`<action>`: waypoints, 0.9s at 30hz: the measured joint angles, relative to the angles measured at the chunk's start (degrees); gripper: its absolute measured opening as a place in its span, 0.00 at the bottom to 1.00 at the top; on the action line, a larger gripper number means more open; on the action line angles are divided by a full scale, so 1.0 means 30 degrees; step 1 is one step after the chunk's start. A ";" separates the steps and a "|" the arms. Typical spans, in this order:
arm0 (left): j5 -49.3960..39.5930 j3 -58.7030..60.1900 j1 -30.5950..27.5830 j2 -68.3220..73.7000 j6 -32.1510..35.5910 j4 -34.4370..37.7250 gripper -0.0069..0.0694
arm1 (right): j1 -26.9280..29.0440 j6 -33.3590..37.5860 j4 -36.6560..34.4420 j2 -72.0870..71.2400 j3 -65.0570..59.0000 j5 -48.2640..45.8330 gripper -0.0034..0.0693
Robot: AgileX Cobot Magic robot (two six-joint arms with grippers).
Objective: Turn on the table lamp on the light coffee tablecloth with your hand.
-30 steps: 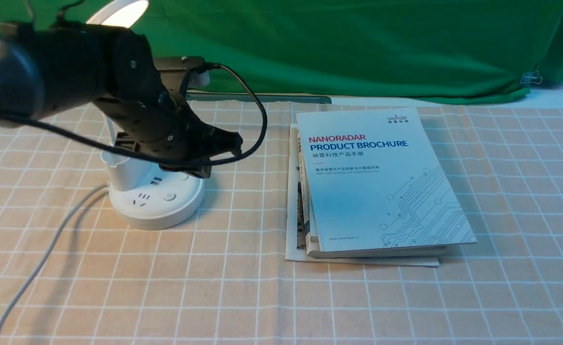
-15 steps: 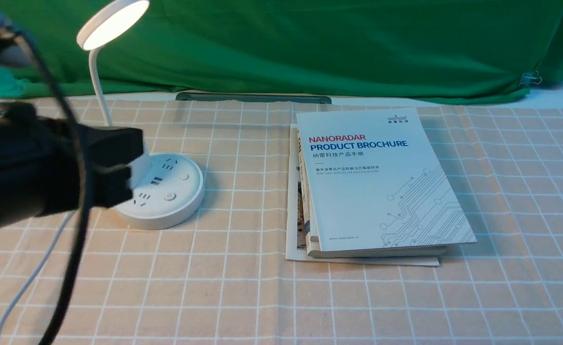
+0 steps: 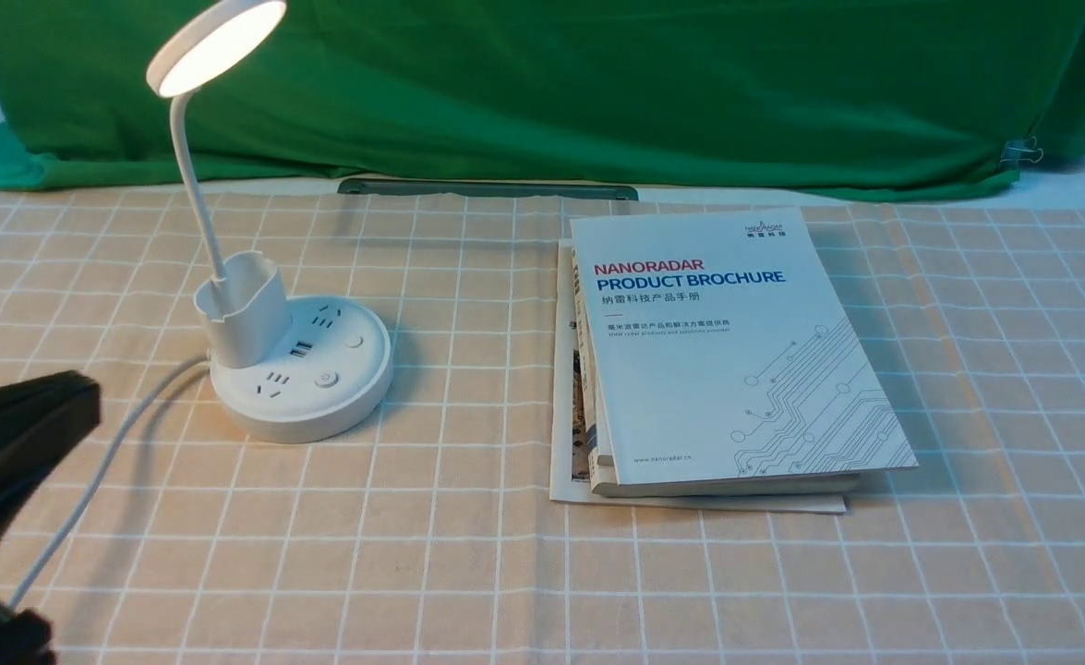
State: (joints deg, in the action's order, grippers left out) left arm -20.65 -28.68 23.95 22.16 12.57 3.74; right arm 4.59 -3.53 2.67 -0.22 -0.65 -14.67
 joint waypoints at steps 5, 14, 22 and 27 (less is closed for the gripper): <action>0.4028 0.3937 -0.3549 -0.4444 -0.1585 -0.1086 0.09 | 0.0000 0.0000 0.0000 0.0000 0.0000 0.0000 0.37; 0.4020 0.9575 -0.6676 -0.7336 -0.4190 -0.1012 0.09 | 0.0000 0.0000 0.0000 0.0000 0.0000 0.0003 0.37; 0.1464 0.9666 -0.6734 -0.7411 -0.4090 -0.0658 0.09 | 0.0000 0.0000 0.0000 0.0000 0.0000 0.0003 0.37; 0.2448 0.9666 -0.6734 -0.7434 -0.3941 -0.0428 0.09 | 0.0000 0.0000 0.0000 0.0000 0.0000 0.0003 0.37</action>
State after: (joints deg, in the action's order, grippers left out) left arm -13.31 0.32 3.74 -0.14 0.75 2.46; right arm 4.59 -3.53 2.67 -0.22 -0.65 -14.66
